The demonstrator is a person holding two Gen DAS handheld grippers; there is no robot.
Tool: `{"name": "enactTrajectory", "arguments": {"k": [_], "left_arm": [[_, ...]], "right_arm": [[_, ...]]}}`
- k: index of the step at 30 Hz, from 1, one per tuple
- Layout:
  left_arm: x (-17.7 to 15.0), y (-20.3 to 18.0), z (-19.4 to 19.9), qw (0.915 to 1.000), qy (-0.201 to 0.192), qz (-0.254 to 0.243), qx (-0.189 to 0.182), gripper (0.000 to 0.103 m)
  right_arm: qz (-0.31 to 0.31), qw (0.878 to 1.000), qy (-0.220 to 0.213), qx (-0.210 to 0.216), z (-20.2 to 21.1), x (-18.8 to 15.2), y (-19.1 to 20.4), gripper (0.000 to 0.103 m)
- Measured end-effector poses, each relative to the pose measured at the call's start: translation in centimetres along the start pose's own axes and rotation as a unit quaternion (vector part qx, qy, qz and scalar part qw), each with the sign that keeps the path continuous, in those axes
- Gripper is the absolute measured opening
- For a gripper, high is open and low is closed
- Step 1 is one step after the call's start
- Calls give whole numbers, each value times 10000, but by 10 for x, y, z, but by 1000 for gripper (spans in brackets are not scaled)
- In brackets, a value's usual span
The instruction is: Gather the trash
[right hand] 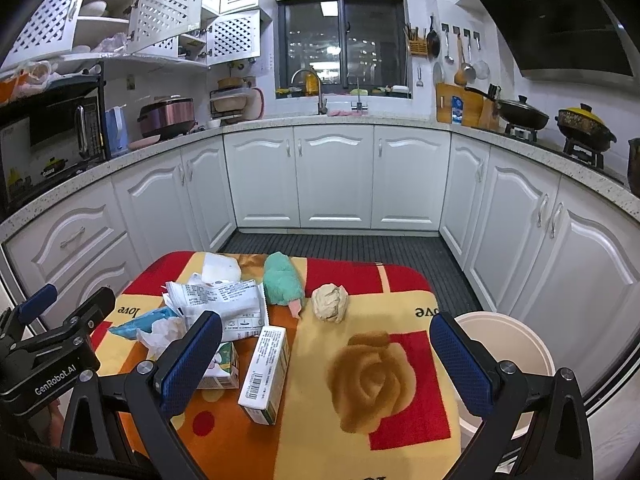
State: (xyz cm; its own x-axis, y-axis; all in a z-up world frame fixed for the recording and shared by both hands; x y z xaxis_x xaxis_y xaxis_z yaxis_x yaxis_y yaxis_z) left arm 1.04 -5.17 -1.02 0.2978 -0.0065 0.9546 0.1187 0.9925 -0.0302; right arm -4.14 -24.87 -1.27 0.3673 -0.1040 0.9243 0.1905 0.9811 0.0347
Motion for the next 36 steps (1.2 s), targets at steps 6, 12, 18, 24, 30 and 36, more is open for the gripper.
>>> {"name": "enactTrajectory", "arguments": {"k": [6, 12, 18, 24, 30, 36], "left_arm": [[-4, 8, -4, 9999, 109, -26, -2, 102], [-16, 31, -12, 9992, 403, -51, -39, 102], [-33, 53, -17, 9979, 629, -182, -2, 102], [-48, 56, -25, 9948, 915, -277, -344, 102], [-52, 53, -37, 9927, 1051, -138, -573, 102], [-55, 56, -47, 9911, 1158, -245, -603, 102]], "right_arm": [[45, 9999, 98, 41, -4, -3, 2, 103], [57, 9994, 320, 90, -14, -10, 3, 103], [140, 9982, 569, 152, -26, -23, 7, 103], [264, 9954, 863, 329, -39, -36, 16, 103], [156, 9919, 1136, 552, -53, -50, 23, 103], [123, 9888, 1286, 748, -62, -58, 30, 103]]}}
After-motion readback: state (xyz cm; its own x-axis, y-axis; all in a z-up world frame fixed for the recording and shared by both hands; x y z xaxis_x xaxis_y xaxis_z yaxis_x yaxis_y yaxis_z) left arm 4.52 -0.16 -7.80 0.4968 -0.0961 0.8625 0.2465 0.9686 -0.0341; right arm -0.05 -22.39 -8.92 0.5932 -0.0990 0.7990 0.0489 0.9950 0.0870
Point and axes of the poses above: each gripper's, at about its wrist camera, not at the fingertips, and z roughly against the way its jaws point, y to its left, x to its top, the point moved 7 cm from there along -z, roughly the way its jaws point, and after that the axes turned 10 degrees about -y, right-handed, at the moved point
